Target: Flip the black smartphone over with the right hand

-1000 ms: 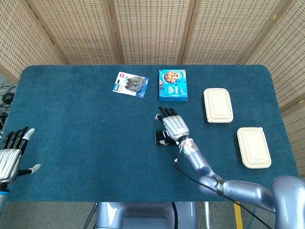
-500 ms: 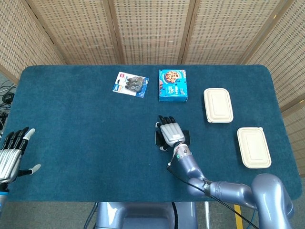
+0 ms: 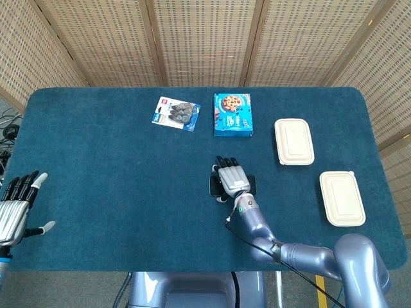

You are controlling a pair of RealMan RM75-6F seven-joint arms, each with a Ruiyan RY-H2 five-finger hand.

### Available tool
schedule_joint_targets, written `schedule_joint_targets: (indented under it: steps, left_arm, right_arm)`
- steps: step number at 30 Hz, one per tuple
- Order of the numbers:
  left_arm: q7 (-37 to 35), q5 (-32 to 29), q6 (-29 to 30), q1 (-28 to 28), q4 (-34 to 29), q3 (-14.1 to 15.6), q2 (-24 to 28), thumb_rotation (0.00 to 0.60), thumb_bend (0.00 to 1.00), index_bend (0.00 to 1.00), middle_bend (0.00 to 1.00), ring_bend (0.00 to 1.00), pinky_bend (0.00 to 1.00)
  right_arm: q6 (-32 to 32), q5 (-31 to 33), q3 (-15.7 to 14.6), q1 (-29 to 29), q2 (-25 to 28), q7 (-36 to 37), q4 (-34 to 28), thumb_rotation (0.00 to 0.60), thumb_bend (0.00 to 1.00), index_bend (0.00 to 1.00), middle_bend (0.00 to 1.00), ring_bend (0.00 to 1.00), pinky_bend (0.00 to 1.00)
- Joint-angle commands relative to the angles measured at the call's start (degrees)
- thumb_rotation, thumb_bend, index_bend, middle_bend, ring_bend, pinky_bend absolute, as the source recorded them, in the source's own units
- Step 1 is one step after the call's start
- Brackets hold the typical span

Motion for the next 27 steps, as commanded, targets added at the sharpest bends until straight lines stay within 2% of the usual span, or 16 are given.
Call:
schedule_joint_targets:
  steps: [1, 6, 9, 11, 13, 21, 27]
  left_arm:
    - [0.0, 0.1, 0.1, 0.0, 0.1, 0.0, -0.1, 0.6, 0.0, 0.0, 0.0, 0.0, 0.0]
    - [0.0, 0.0, 0.2, 0.1, 0.1, 0.0, -0.1, 0.6, 0.0, 0.0, 0.0, 0.0, 0.0]
    - [0.1, 0.0, 0.3, 0.1, 0.1, 0.0, -0.2, 0.6, 0.0, 0.0, 0.0, 0.0, 0.0]
    - [0.1, 0.0, 0.3, 0.0, 0.1, 0.0, -0.2, 0.6, 0.0, 0.0, 0.0, 0.0, 0.0]
    - [0.2, 0.0, 0.2, 0.0, 0.1, 0.0, -0.2, 0.6, 0.0, 0.0, 0.0, 0.0, 0.0]
    - [0.2, 0.0, 0.2, 0.0, 0.0, 0.0, -0.1, 0.6, 0.0, 0.0, 0.0, 0.0, 0.0]
    - [0.1, -0.1, 0.0, 0.0, -0.1, 0.1, 0.0, 0.6, 0.0, 0.0, 0.0, 0.0, 0.0]
  right_arm:
    - [-0.4, 0.7, 0.0, 0.3, -0.2, -0.3, 0.5, 0.6, 0.15, 0.25, 0.0, 0.0, 0.0]
    - [-1.0, 1.5, 0.0, 0.6, -0.2, -0.5, 1.1, 0.6, 0.23, 0.28, 0.0, 0.0, 0.0]
    - [-1.3, 1.6, -0.1, 0.7, 0.0, -0.3, 1.2, 0.6, 0.3, 0.35, 0.0, 0.0, 0.0]
    - [-1.6, 1.7, 0.0, 0.7, 0.1, -0.1, 1.1, 0.6, 0.39, 0.43, 0.0, 0.0, 0.0]
    - [-2.1, 1.6, 0.0, 0.7, 0.3, 0.4, 0.8, 0.6, 0.43, 0.47, 0.0, 0.0, 0.0]
    - [-1.8, -1.3, 0.0, 0.2, 1.0, 2.6, -0.8, 0.6, 0.44, 0.5, 0.0, 0.0, 0.0]
    - [-0.2, -8.3, 1.0, -1.5, 2.3, 8.2, -3.9, 0.6, 0.44, 0.5, 0.0, 0.0, 0.0]
